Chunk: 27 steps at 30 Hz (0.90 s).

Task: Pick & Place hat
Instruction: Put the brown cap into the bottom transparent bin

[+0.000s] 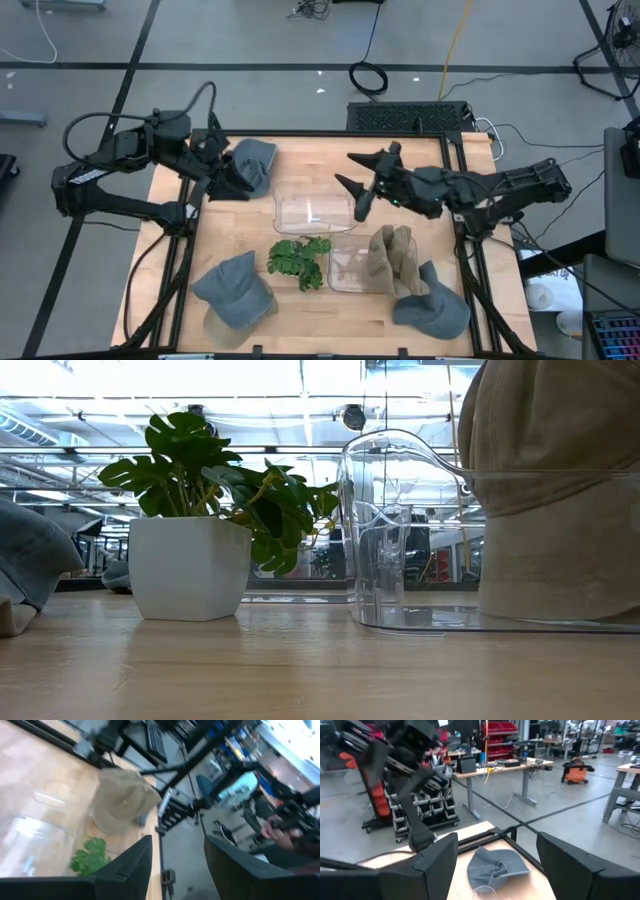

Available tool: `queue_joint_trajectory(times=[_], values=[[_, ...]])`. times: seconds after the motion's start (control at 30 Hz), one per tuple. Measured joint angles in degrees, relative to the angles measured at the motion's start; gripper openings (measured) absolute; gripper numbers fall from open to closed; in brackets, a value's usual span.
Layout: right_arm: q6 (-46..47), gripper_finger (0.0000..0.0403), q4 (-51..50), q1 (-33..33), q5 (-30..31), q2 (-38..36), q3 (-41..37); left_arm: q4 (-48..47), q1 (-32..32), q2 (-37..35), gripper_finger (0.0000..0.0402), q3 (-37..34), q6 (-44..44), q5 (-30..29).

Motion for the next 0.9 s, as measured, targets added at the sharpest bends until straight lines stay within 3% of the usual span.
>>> queue_joint_trajectory(times=[0.33, 0.53, 0.7, 0.9], values=[[-2.13, 0.0259, 0.46, -1.96, -12.62, -0.15, -1.9, 1.65, -14.2, 3.7, 0.0186, 0.0, -8.63, -6.51], [-3.24, 0.0258, 0.44, -1.98, -17.31, -0.13, -1.9, 12.41, -20.28, 6.08, 0.0187, 0.0, -16.91, 0.91], [-3.1, 0.0258, -0.04, -1.96, -17.85, -0.13, -1.9, 21.68, -22.82, 9.65, 0.019, 0.02, -31.54, 3.1], [-3.46, 0.0258, -2.22, -1.98, -17.82, -0.13, -1.9, 23.94, -29.6, 14.72, 0.0248, 0.04, -36.07, 5.96]])
